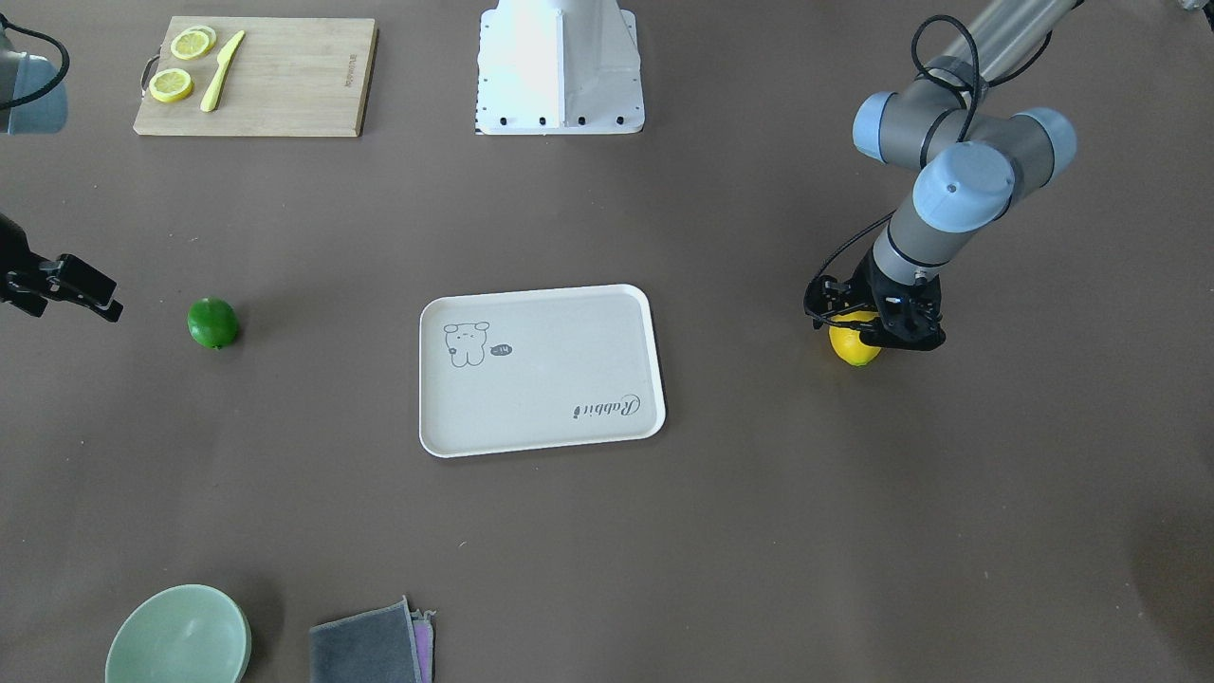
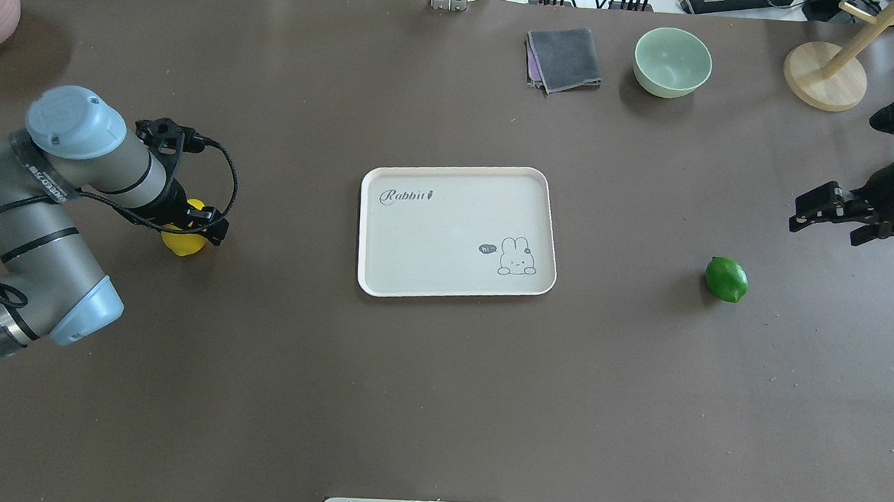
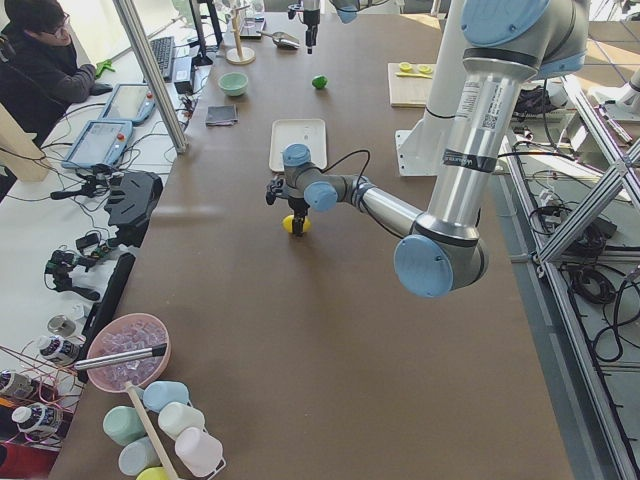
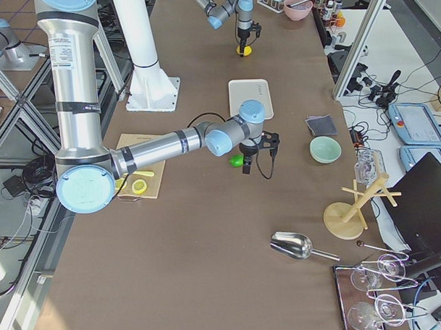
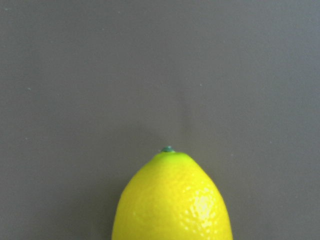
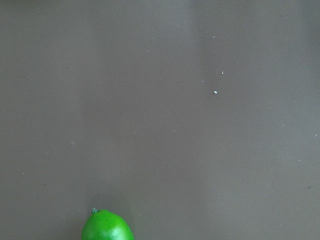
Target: Place all lemons on tray
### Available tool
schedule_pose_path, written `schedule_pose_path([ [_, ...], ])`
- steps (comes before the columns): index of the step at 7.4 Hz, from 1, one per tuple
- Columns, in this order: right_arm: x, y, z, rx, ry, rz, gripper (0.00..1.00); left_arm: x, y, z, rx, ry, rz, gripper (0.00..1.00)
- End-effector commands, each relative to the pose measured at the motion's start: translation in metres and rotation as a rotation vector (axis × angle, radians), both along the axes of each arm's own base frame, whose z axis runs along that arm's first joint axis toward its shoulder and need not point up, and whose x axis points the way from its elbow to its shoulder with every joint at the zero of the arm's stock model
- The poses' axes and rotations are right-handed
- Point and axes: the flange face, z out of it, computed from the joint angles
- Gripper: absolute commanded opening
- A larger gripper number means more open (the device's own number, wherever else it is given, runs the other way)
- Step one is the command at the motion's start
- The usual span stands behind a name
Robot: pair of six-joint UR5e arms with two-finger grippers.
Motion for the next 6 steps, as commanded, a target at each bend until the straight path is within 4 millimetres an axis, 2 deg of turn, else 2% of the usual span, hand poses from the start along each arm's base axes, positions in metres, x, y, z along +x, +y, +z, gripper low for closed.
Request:
schedule_pose_path([
  [1, 0.0, 0.0, 0.0, 0.001, 0.0, 0.001, 1.0, -0.005, -0.001, -0.011, 0.007, 0.021, -0.001, 0.0],
  [2, 0.0, 0.0, 0.0, 0.001, 0.0, 0.001, 1.0, -0.007, 0.0, -0.019, 0.006, 0.031, -0.012, 0.0],
  [3, 0.0, 0.0, 0.0, 0.001, 0.0, 0.001, 1.0, -0.003, -0.002, -0.038, -0.008, 0.053, -0.043, 0.0],
  [4, 0.0, 0.0, -0.001, 0.003, -0.001, 0.0, 1.0, 0.009, -0.006, -0.058, -0.081, 0.08, -0.119, 0.0],
  [5, 0.0, 0.0, -0.001, 0.003, -0.001, 0.001, 1.0, 0.027, -0.009, -0.086, -0.12, 0.112, -0.157, 0.0],
  [6, 0.0, 0.0, -0.002, 0.004, -0.004, 0.001, 1.0, 0.059, -0.009, -0.108, -0.184, 0.135, -0.198, 0.0],
])
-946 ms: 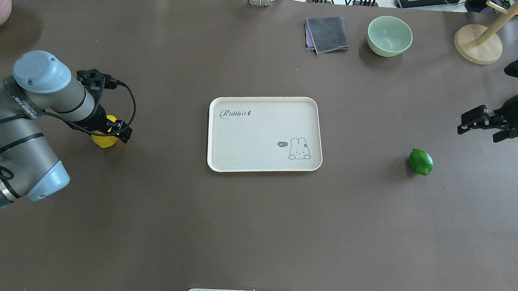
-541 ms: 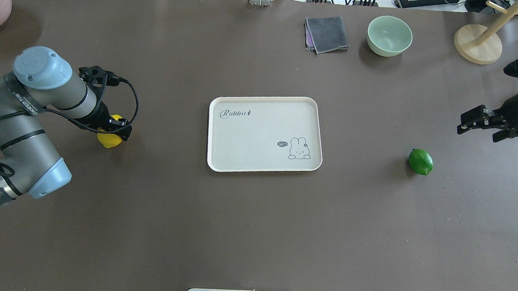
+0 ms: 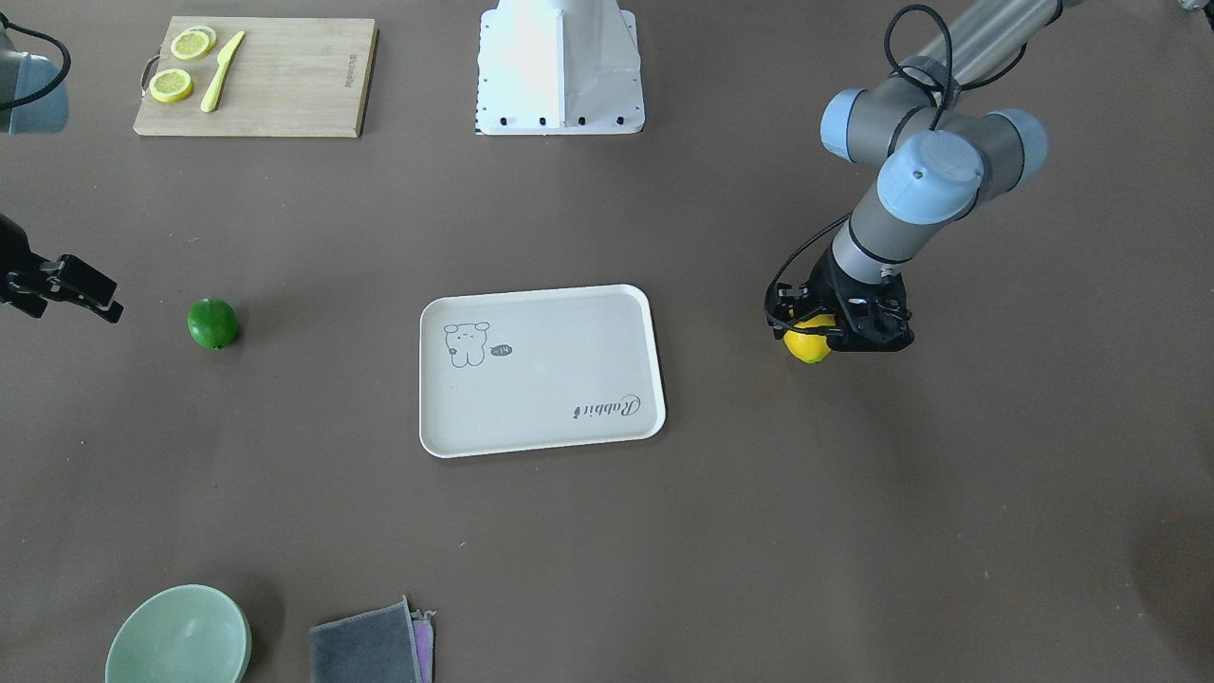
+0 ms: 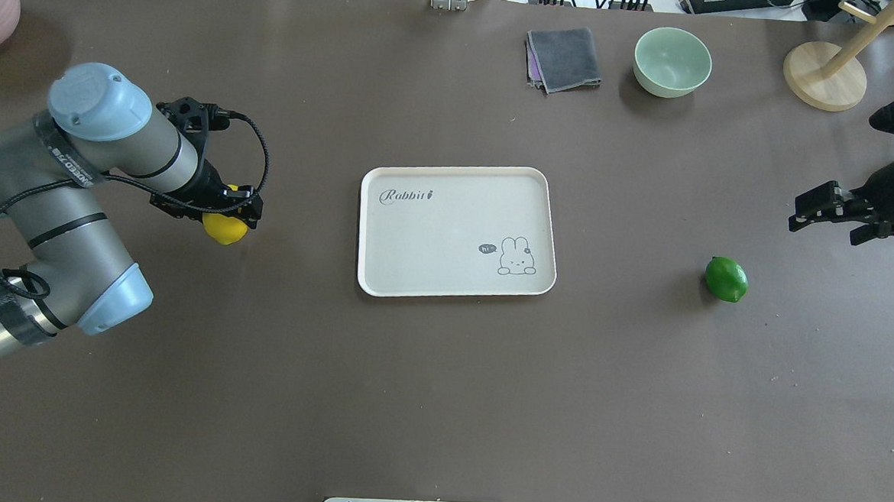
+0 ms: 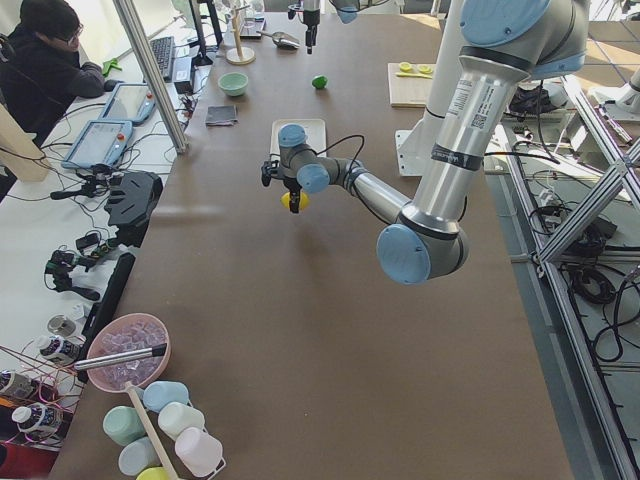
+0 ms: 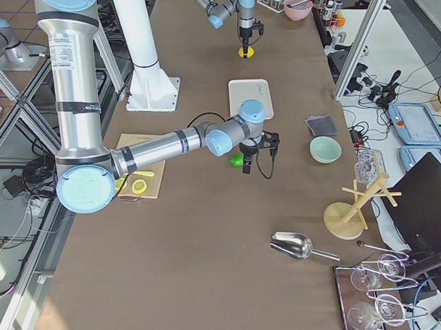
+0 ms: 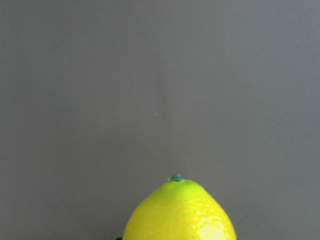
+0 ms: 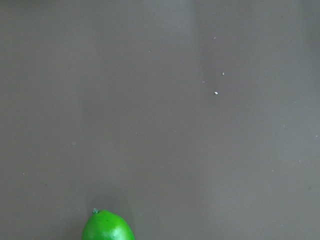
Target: Place all lemons on tray
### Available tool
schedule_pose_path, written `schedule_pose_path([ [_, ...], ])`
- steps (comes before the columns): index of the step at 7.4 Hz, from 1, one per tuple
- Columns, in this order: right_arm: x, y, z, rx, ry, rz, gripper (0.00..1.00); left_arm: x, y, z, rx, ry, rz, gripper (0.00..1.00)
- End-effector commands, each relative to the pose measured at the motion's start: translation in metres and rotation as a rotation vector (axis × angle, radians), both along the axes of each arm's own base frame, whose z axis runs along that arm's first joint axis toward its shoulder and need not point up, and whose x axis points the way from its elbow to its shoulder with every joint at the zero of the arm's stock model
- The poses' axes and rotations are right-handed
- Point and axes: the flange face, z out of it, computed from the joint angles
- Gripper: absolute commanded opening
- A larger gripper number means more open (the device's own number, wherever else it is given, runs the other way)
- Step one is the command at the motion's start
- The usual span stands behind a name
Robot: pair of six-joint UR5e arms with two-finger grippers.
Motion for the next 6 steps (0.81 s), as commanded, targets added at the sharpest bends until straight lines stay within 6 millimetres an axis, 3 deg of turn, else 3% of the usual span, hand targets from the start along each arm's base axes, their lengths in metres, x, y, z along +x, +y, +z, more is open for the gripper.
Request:
schedule_pose_path([
  [1, 0.001, 0.001, -0.004, 0.007, -0.003, 0.0, 1.0, 0.055, -0.013, -0.052, -0.109, 0.046, -0.083, 0.0],
  [3, 0.002, 0.003, -0.008, 0.012, -0.008, 0.001, 1.0, 0.093, -0.026, -0.076, -0.16, 0.045, -0.105, 0.0],
  [5, 0.002, 0.004, -0.011, 0.014, -0.013, 0.001, 1.0, 0.105, -0.035, -0.112, -0.181, 0.079, -0.19, 0.0],
  [6, 0.002, 0.004, -0.01, 0.008, -0.012, 0.006, 1.0, 0.115, -0.033, -0.119, -0.198, 0.093, -0.198, 0.0],
])
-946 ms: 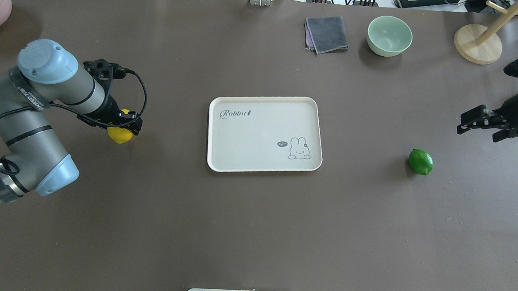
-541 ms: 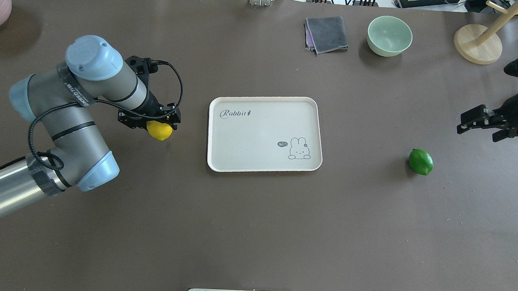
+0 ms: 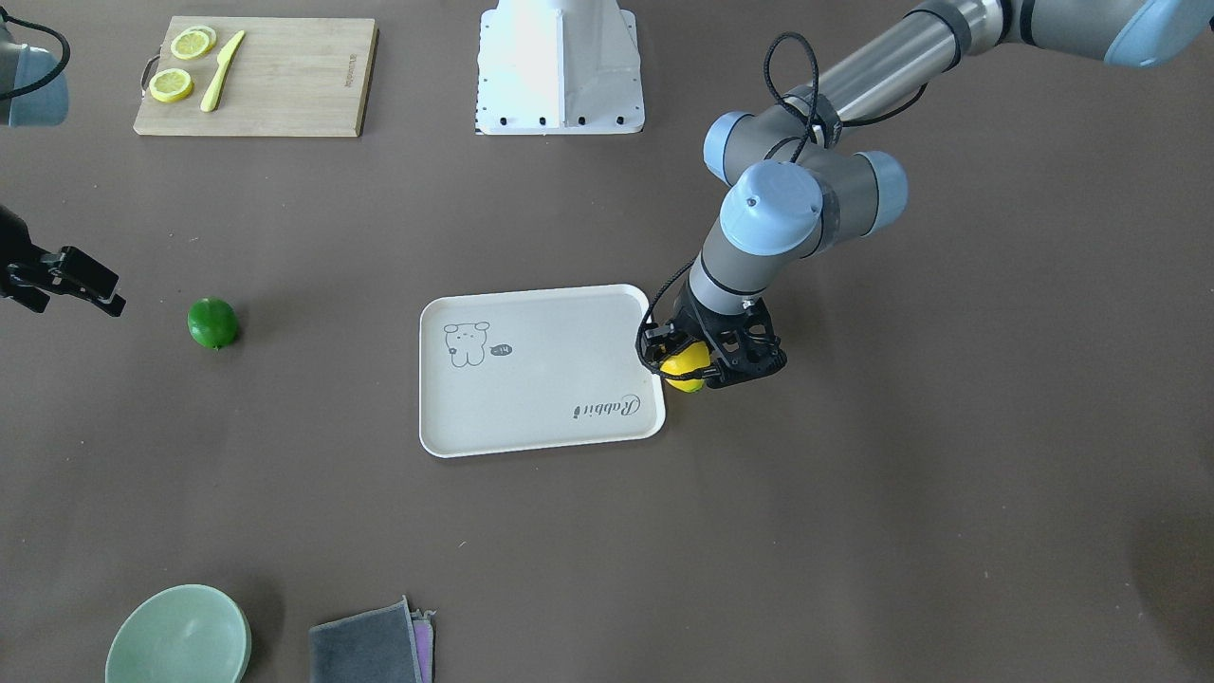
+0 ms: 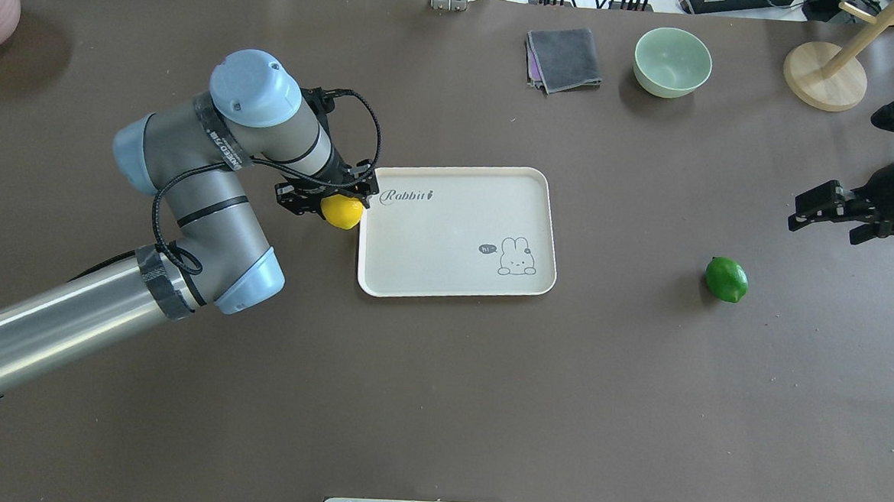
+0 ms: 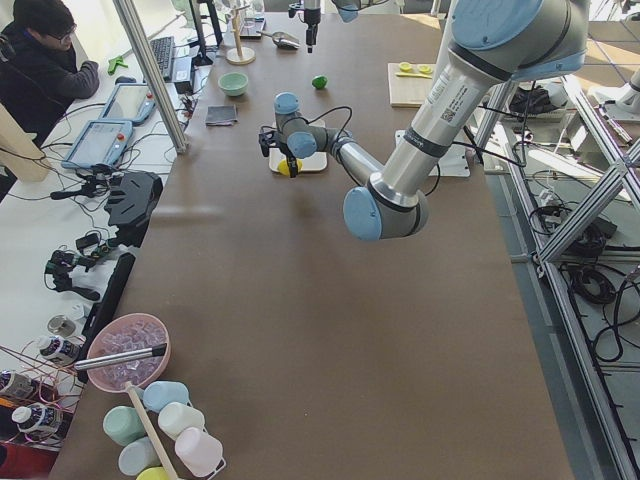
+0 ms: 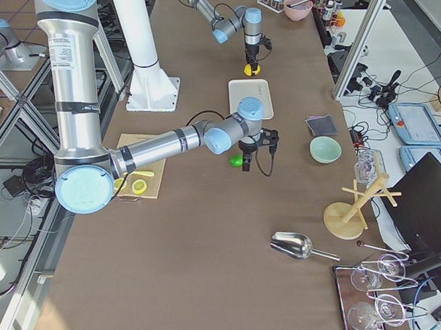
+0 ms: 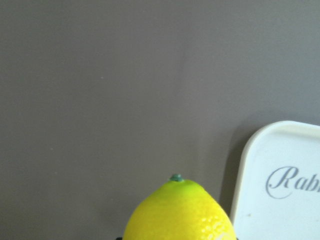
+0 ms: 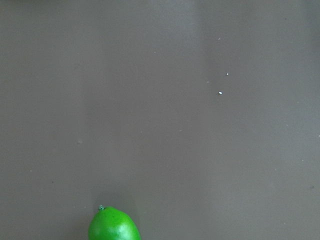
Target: Place all lemons on tray
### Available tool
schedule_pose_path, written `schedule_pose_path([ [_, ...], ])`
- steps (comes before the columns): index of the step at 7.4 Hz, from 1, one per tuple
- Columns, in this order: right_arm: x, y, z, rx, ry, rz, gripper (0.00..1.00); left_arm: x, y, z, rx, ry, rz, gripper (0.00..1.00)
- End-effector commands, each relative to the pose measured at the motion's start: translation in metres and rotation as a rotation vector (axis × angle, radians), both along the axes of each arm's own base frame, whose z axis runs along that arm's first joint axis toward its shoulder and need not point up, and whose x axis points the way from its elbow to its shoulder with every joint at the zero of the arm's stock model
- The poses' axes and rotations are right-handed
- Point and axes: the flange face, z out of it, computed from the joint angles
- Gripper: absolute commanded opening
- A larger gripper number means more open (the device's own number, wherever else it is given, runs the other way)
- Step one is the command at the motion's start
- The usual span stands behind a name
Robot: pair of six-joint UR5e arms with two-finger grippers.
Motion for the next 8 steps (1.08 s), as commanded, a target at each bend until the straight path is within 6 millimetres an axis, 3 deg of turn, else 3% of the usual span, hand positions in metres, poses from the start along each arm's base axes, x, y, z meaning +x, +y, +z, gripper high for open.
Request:
schedule_pose_path([
  [1, 0.0, 0.0, -0.001, -0.002, -0.001, 0.004, 1.0, 0.02, 0.004, -0.021, -0.024, 0.035, -0.032, 0.0],
  [2, 0.0, 0.0, -0.002, -0.002, -0.004, 0.003, 1.0, 0.031, 0.014, -0.024, -0.015, 0.032, -0.045, 0.0],
  [4, -0.001, 0.0, -0.003, 0.0, -0.004, 0.002, 1.0, 0.039, 0.023, -0.026, -0.013, 0.034, -0.033, 0.98],
  [7, 0.0, -0.001, -0.004, 0.002, -0.003, 0.004, 1.0, 0.035, 0.021, -0.026, -0.004, 0.033, -0.031, 0.98],
  [8, -0.001, -0.001, -0.004, 0.004, -0.004, 0.003, 1.0, 0.022, 0.008, -0.026, 0.0, 0.034, -0.044, 0.98],
])
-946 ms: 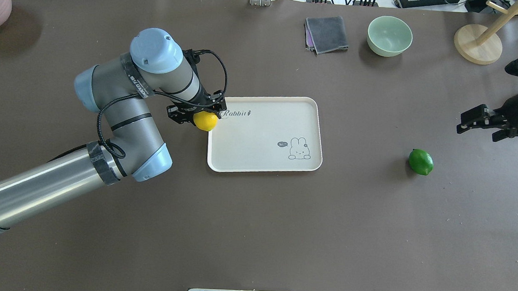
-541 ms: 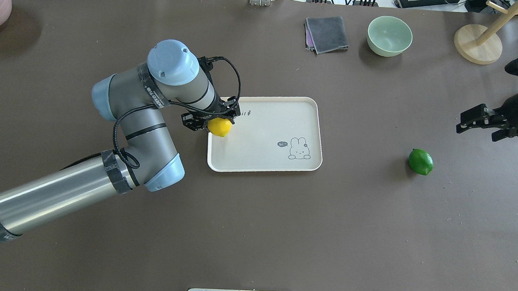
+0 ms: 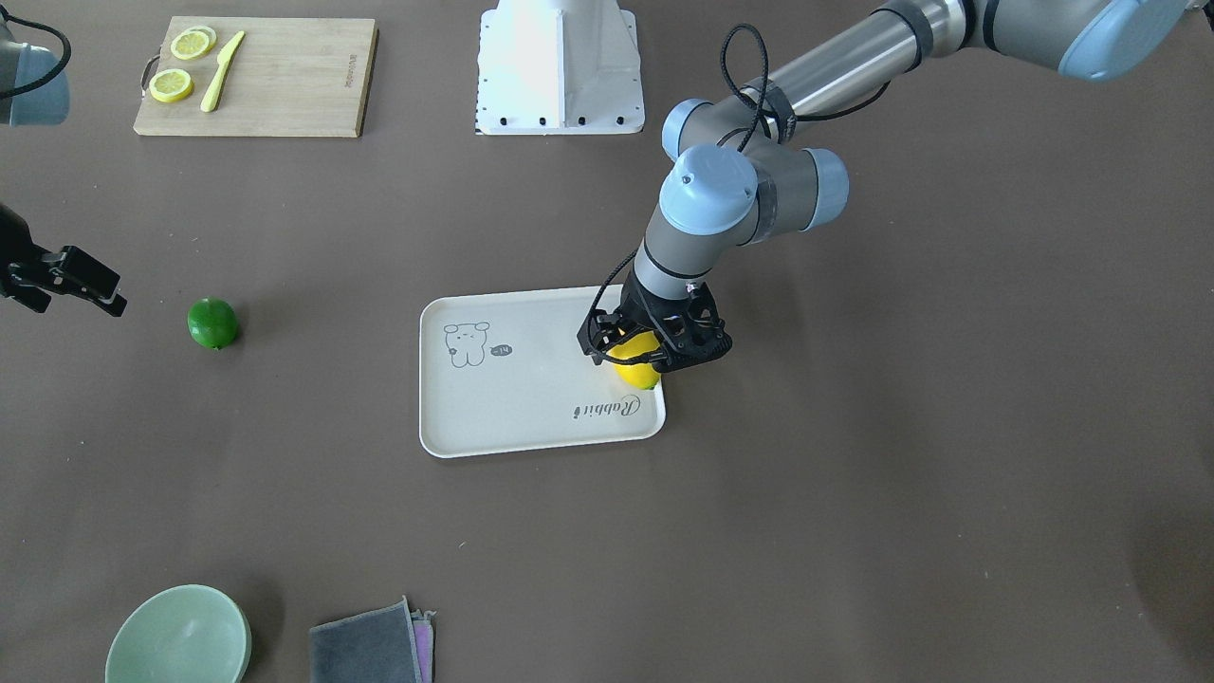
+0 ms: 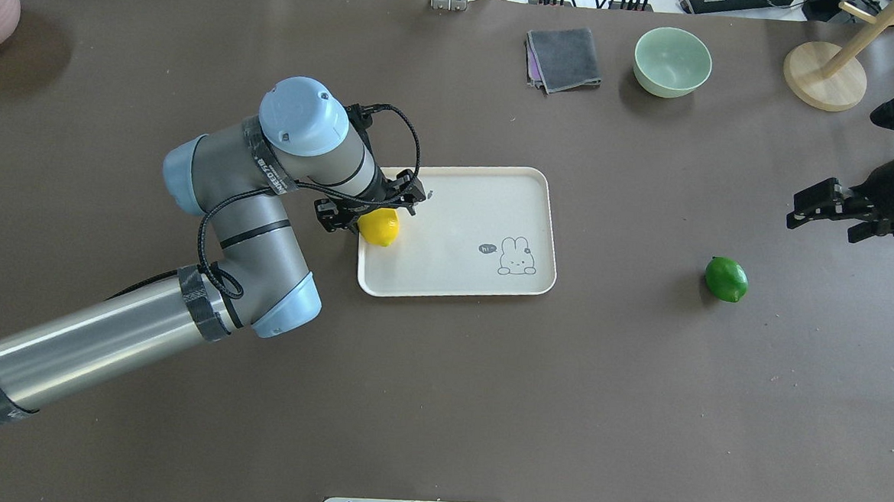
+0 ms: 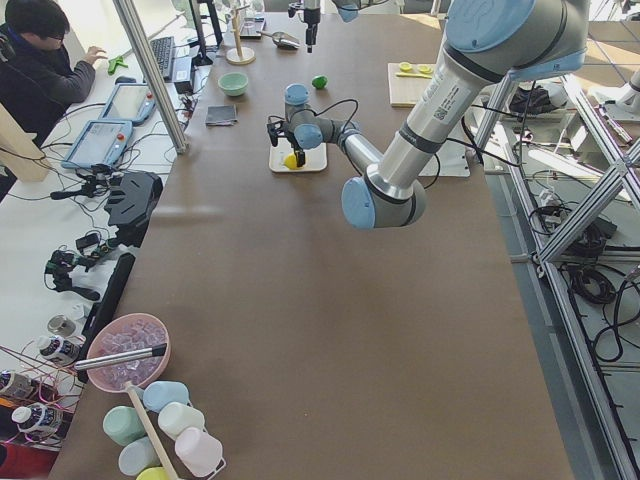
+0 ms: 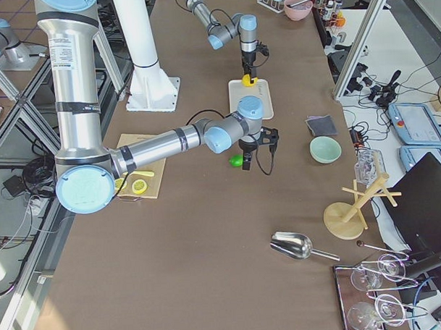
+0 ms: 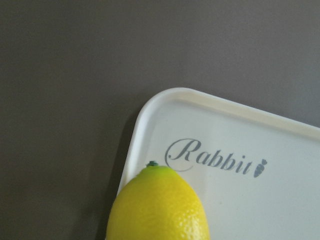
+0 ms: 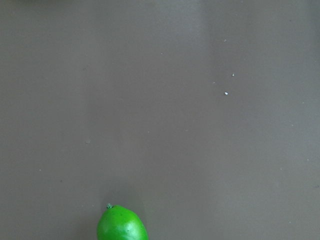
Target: Place all lemons on tray
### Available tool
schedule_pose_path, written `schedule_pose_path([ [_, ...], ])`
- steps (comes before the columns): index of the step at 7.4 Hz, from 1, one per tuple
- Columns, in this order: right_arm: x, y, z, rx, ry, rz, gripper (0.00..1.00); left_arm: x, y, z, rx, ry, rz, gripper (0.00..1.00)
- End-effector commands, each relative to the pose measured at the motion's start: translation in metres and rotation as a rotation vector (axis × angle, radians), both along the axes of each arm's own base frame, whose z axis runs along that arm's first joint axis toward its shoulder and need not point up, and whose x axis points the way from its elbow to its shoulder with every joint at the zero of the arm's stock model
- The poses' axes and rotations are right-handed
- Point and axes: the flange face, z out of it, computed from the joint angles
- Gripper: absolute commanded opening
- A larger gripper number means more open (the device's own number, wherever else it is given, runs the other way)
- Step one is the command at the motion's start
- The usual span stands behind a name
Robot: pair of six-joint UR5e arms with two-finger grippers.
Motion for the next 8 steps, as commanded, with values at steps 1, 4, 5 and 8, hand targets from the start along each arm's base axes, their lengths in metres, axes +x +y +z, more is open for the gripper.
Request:
schedule_pose_path([
  [1, 0.0, -0.001, -0.001, 0.001, -0.001, 0.0, 1.0, -0.037, -0.032, 0.004, 0.023, -0.003, -0.008, 0.98],
  [4, -0.006, 0.002, -0.001, -0.003, -0.003, -0.013, 1.0, -0.184, -0.097, 0.094, 0.072, -0.018, 0.067, 0.98],
  [5, -0.018, 0.002, -0.006, 0.009, -0.002, -0.031, 1.0, -0.217, -0.101, 0.128, 0.15, -0.056, 0.109, 0.98],
  [8, -0.095, 0.015, -0.036, 0.112, 0.008, -0.15, 1.0, -0.293, -0.091, 0.22, 0.309, -0.137, 0.255, 0.98],
])
